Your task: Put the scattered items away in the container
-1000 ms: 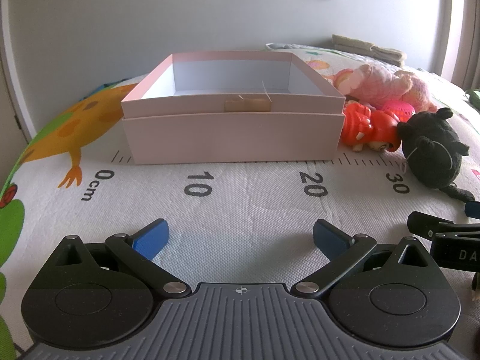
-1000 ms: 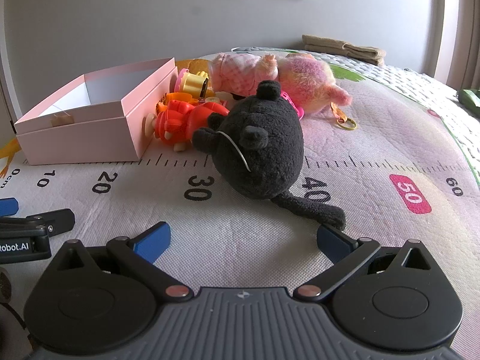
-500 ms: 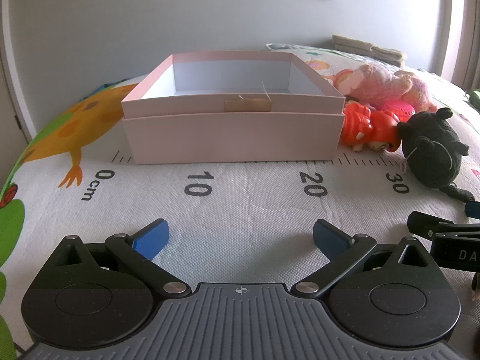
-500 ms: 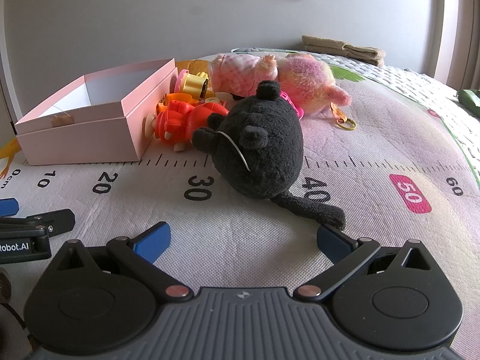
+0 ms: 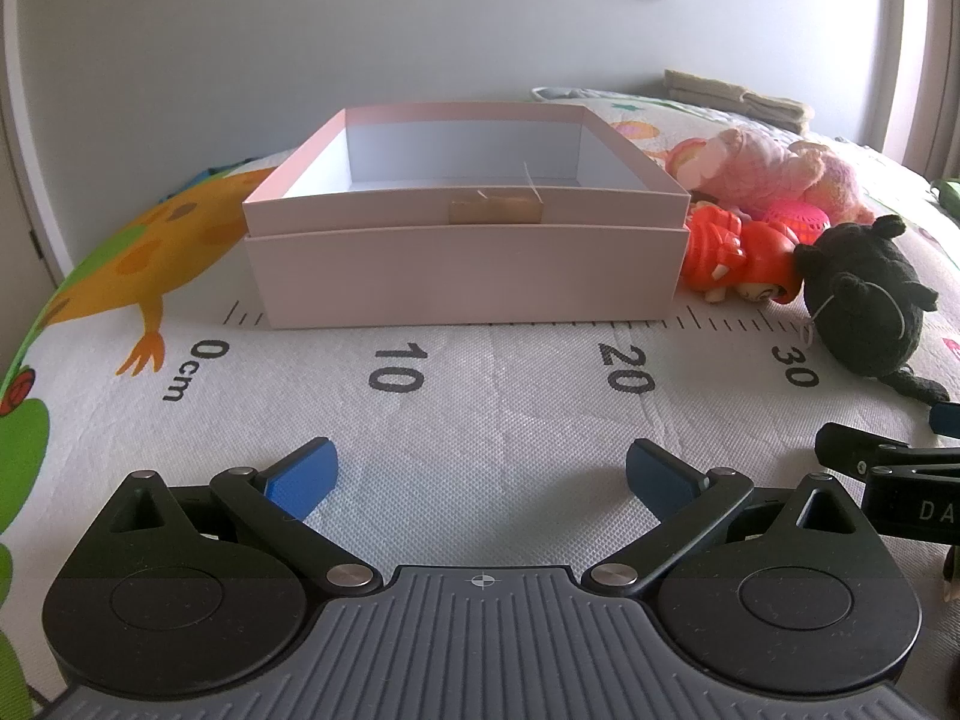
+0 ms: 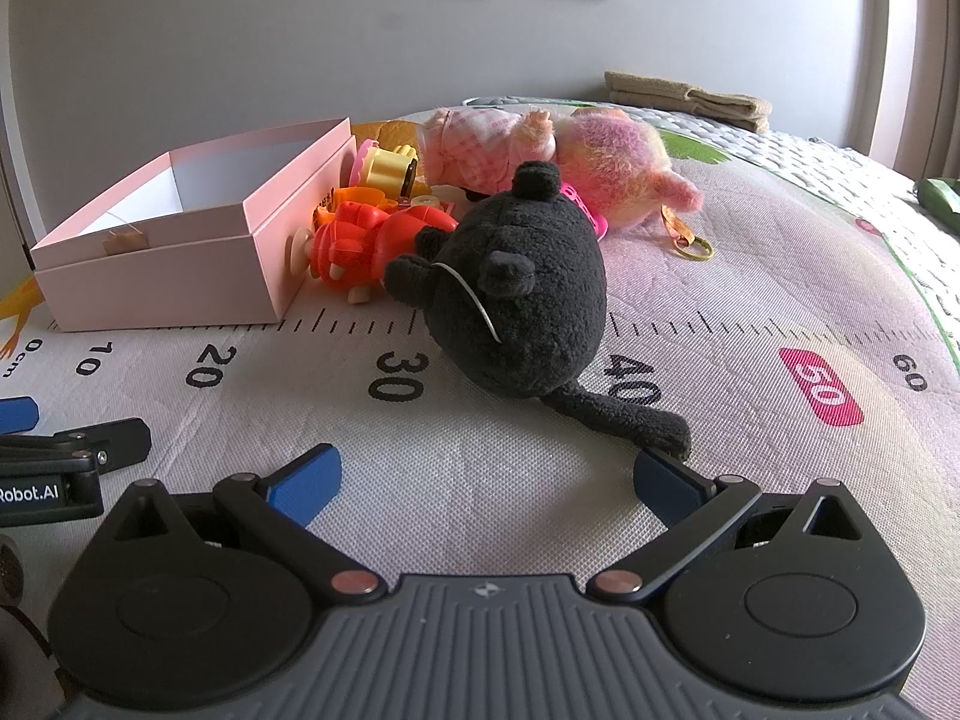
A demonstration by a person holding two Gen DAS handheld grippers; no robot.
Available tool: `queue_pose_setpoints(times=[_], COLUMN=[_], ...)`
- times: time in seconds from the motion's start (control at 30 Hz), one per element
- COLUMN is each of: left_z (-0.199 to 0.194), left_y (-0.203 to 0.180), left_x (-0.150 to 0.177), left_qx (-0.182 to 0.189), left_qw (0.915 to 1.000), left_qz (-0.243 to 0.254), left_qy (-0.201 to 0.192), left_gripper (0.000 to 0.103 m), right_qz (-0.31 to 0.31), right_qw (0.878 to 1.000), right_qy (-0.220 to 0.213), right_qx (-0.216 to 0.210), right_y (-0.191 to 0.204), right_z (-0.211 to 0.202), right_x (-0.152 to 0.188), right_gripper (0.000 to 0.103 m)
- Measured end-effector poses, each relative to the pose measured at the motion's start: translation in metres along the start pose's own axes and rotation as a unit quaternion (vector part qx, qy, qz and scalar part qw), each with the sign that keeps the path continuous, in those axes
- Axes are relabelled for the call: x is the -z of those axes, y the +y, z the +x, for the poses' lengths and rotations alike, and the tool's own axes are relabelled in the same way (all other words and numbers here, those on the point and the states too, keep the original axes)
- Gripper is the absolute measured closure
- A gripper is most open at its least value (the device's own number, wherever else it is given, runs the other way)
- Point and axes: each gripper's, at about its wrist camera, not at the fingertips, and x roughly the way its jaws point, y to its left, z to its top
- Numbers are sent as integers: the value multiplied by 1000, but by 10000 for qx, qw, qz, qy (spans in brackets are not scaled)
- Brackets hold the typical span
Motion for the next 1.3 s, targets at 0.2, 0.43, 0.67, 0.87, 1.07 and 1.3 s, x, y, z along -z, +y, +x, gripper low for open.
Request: queue_pose_setpoints(times=[0.2,0.43,0.67,0.87,1.07,1.3], left_z=[0,0,0,0,-1,-1], left_y=[0,0,0,0,-4,-2], left_x=[0,0,0,0,1,0], left_qx=[-1,-1,-2,-8,-99,-84], left_qw=[10000,10000,10000,10000,9999,9999], left_qz=[0,1,1,4,35,-25], left_qy=[-1,-1,-2,-3,-21,50], left_gripper=[0,0,0,0,0,0], right_qz=[-1,-1,-2,-3,-36,-75], right_qw=[10000,10000,10000,10000,10000,9998], right_qy=[0,-4,-8,-7,34,195], right_qx=[0,-1,-2,-2,15,-61], right_y=[0,0,0,0,0,-2], right_z=[0,-1,-1,-1,-1,0], right_x=[0,1,1,1,1,-4], right_gripper=[0,0,0,0,0,0])
